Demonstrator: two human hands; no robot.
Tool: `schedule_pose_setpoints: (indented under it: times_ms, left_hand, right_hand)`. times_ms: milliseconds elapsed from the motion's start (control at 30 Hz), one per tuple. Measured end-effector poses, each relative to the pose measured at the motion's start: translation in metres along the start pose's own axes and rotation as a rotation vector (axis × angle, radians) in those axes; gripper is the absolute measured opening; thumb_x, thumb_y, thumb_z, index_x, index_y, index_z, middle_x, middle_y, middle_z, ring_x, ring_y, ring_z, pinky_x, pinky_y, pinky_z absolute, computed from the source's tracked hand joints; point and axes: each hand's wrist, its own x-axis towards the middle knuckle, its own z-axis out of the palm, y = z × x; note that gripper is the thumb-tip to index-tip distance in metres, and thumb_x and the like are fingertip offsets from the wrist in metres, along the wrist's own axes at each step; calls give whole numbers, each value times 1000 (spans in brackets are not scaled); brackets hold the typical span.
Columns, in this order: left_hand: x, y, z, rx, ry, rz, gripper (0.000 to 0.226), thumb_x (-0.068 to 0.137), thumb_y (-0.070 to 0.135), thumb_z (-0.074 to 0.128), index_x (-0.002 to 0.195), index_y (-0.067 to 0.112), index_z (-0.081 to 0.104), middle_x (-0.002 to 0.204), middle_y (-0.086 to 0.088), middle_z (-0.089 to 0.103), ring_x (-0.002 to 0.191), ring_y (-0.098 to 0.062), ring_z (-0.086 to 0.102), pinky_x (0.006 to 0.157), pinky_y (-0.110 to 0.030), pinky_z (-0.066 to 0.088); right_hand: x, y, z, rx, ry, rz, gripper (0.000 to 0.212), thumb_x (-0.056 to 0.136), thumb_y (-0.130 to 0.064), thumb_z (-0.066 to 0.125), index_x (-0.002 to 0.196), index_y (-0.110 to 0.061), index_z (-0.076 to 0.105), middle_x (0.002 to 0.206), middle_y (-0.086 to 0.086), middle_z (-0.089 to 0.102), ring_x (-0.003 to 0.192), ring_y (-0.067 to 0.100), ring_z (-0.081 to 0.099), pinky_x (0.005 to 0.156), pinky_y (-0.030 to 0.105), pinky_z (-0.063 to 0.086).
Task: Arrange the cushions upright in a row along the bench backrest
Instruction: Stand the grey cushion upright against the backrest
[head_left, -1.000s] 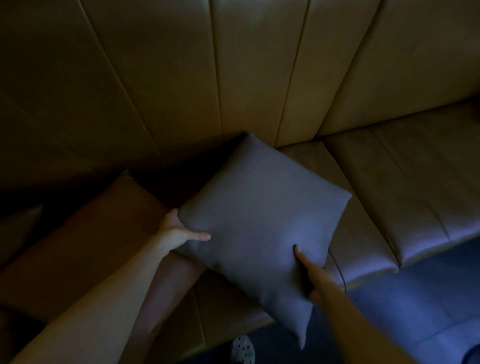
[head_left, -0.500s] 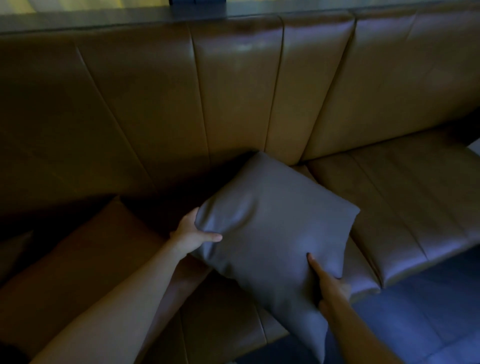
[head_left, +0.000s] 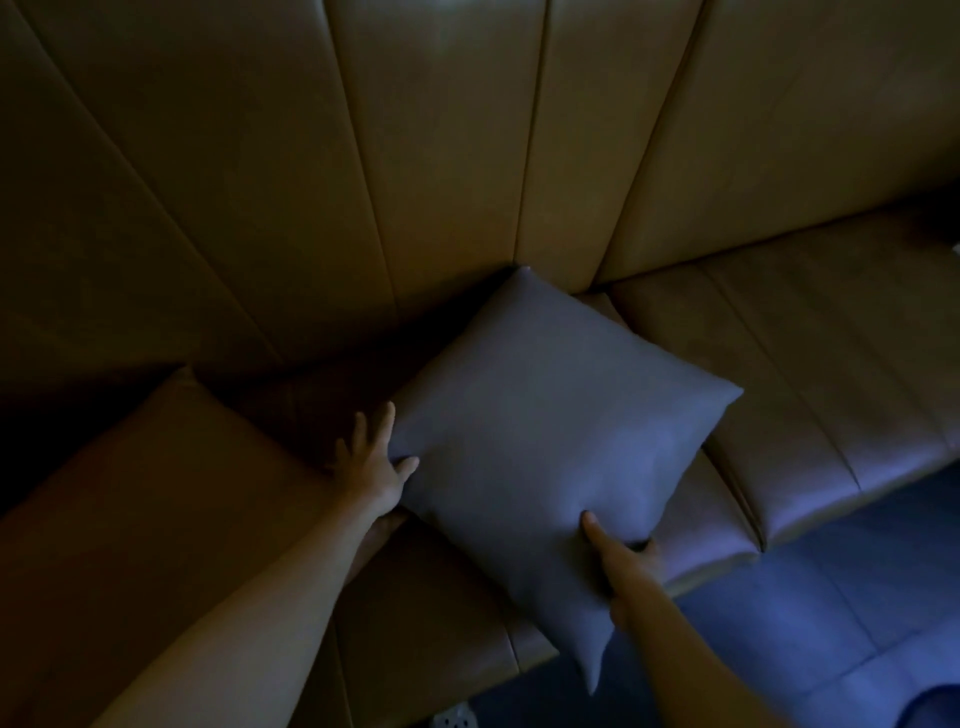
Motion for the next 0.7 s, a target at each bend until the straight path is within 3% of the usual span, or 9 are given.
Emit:
schedule_pose_setpoints:
  times_ms: [133,267,367,500,600,700]
  left_hand:
    - [-23,5,-3,-248,63,-55,91,86,30,66,153,37,4,163,-6,-8,149,-36,1,115,-55,23]
    - [-54,3,-12,-340,-64,-123,93,88,33,64,154,31,-1,163,-8,-6,149,-34,4,114,-49,25]
    - [-63,1,-24,-392,-130,-160,94,87,36,65,155,27,1,163,-9,3,148,-34,13,115,-48,25]
    - [-71,4,-34,-619,-111,-217,91,82,31,71,154,17,17,157,-12,29,140,-32,35,112,-44,34]
    - [-81,14,-32,-737,-103,-283,83,87,28,67,153,9,21,155,-11,32,137,-32,39,109,-38,38]
    - [-90,30,-26,-846,-117,-325,85,86,35,66,153,14,19,155,-10,32,137,-32,39,112,-44,35]
  right_hand:
    - [-16,-12,-3,-42,40,-39,89,69,-24,85,144,-10,40,144,15,49,131,39,45,109,51,38]
    - [-46,-34,4,-40,26,-97,84,77,-17,78,148,-7,34,143,16,49,131,37,47,107,43,40]
    - [-67,-60,21,3,-46,-159,83,84,-16,72,153,-12,25,151,15,41,136,35,42,109,39,38]
    - [-93,-99,38,-78,-161,-211,73,89,-21,66,152,-14,29,150,13,42,135,33,44,107,36,38]
    - [-95,-120,45,-169,-228,-240,72,90,-24,66,152,-12,30,152,13,40,136,33,43,109,40,37]
    - [-85,-141,48,-257,-291,-255,70,90,-23,65,150,-10,33,151,15,41,136,34,43,109,41,36]
